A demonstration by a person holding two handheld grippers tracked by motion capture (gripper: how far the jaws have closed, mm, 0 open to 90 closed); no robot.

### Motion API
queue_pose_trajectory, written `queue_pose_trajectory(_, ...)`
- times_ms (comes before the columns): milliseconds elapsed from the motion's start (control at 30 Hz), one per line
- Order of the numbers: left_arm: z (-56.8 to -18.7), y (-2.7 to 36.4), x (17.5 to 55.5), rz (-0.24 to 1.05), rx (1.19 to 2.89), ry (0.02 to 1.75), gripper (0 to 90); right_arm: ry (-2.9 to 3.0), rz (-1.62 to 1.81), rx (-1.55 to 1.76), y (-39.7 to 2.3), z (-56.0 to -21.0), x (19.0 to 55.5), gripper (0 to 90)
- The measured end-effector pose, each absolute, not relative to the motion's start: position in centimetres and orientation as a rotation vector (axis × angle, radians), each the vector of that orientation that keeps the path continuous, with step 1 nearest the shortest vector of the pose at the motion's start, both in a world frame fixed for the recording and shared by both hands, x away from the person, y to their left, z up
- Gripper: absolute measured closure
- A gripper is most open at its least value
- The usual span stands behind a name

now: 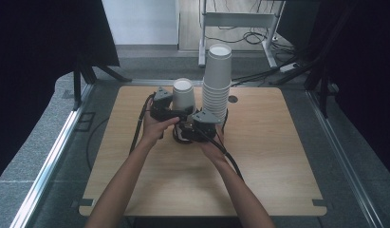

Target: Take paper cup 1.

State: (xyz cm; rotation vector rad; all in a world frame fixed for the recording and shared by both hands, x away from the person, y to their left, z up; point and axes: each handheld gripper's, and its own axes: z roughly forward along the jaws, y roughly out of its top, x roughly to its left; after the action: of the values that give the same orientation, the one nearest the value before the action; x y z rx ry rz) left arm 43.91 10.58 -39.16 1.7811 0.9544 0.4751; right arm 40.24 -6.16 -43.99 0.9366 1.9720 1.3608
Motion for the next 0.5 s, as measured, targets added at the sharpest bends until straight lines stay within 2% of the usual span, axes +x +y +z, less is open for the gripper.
queue_pose_trajectory(500,-40.1,9.5,45.3,0.475,1.789,1.018,4.0,1.966,1.352,0.939,-6.1,-44.0,40.2,22.0)
